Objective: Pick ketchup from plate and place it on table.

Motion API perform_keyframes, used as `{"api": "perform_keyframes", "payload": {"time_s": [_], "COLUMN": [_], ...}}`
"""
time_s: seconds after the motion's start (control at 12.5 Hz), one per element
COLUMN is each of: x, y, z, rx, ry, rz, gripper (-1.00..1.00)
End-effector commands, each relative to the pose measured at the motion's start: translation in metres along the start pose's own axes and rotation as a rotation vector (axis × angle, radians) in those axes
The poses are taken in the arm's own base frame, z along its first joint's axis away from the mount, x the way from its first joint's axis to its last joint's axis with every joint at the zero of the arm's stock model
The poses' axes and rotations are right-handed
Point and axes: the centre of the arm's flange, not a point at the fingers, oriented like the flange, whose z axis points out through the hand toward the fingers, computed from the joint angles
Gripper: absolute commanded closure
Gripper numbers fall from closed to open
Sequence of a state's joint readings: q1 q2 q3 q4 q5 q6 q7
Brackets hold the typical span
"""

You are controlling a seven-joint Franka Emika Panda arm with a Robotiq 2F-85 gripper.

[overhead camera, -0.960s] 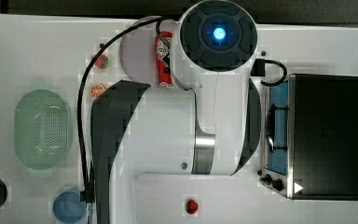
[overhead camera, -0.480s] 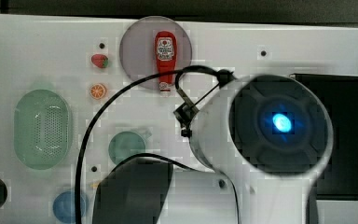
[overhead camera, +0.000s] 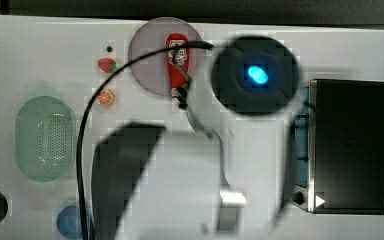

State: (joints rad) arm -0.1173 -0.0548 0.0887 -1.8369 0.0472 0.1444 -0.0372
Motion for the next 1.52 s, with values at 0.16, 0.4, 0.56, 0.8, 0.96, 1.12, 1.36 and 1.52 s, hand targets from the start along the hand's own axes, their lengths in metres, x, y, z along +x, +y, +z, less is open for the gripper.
{"api": "perform_keyframes", "payload": {"time_s": [0.16,0.4,0.56,0.8,0.96,1.12,1.36,1.52], "x": [0.008,0.021,0.032,0.054,0.067,0.076,0.083,0.09], "y": [-0.047,-0.07,-0.081,-0.099,-0.109,-0.118,-0.132,-0.143], "z": [0.076,0.121,0.151,0.198,0.226,0.252,0.286,0.307], "rx": [-0.015,0.003,0.012,0.036,0.051,0.059,0.074,0.096], "ry": [-0.029,-0.032,-0.038,-0.035,-0.031,-0.034,-0.023,0.022], "rz": [-0.053,-0.199,-0.341,-0.557,-0.665,-0.704,-0.708,-0.712], "gripper": [-1.0,-1.0,-1.0,-1.0,-1.0,-1.0,-1.0,-1.0]}}
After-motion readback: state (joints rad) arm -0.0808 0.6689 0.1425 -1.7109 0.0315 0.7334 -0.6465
